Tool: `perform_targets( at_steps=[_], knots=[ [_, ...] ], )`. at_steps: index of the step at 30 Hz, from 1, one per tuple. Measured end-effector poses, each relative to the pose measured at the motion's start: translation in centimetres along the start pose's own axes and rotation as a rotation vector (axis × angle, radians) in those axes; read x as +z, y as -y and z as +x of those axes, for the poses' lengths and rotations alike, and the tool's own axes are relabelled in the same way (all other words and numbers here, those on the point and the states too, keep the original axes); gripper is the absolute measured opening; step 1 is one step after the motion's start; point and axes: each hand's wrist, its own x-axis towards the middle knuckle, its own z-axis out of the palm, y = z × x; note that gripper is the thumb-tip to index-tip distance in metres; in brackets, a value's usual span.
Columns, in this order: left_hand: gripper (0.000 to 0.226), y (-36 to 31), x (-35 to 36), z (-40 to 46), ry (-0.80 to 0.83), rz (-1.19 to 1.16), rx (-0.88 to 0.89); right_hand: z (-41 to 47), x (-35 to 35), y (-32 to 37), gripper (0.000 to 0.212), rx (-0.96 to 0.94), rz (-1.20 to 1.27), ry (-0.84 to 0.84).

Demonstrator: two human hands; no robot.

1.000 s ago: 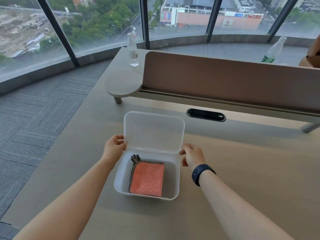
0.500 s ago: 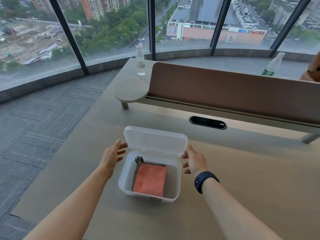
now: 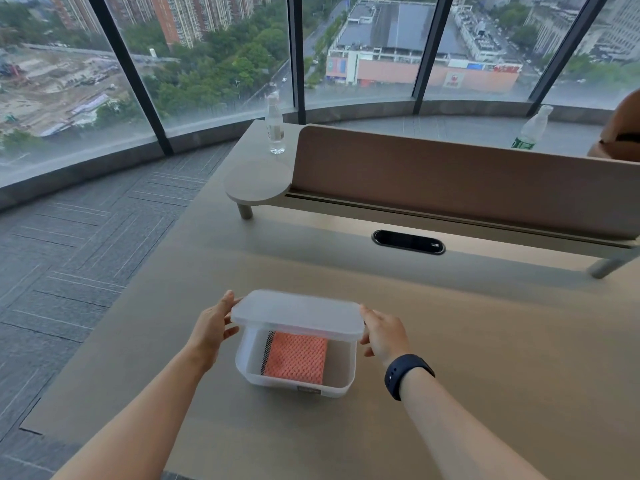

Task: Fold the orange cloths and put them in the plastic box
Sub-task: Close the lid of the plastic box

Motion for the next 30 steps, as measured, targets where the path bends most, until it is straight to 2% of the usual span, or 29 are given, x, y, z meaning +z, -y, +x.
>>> perform_targets(
  at_steps=[3, 9, 12, 15, 19, 23, 30],
  knots=[
    [0.037, 0.6, -0.2, -0.2, 0.014, 0.02, 0.001, -0.3, 0.3, -0.8, 0.03, -0.008, 0.025, 0.024],
    [0.031, 1.8, -0.5, -0.6, 0.029, 0.045, -0.005, -0.6, 1.0, -2.5, 0.018, 0.0, 0.016, 0.067],
    [0.025, 2.0, -0.5, -0.9, 0.032, 0.043, 0.005, -0.5, 1.2, -3.1, 0.028, -0.007, -0.024, 0.088],
    [0.023, 2.0, -0.5, -1.0, 0.05, 0.038, 0.017, -0.6, 1.1, -3.1, 0.021, -0.024, -0.033, 0.068],
    [0.022, 2.2, -0.7, -1.1, 0.075, 0.034, 0.014, -0.7, 1.1, -3.6, 0.038, -0.039, -0.078, 0.053],
    [0.037, 2.6, -1.2, -1.0, 0.103, 0.057, 0.009, -0.8, 1.3, -3.6, 0.046, -0.044, -0.14, 0.027],
    [0.04, 3.1, -1.2, -0.7, 0.099, 0.05, -0.014, -0.7, 1.2, -4.4, 0.051, -0.045, -0.215, 0.033]
  ],
)
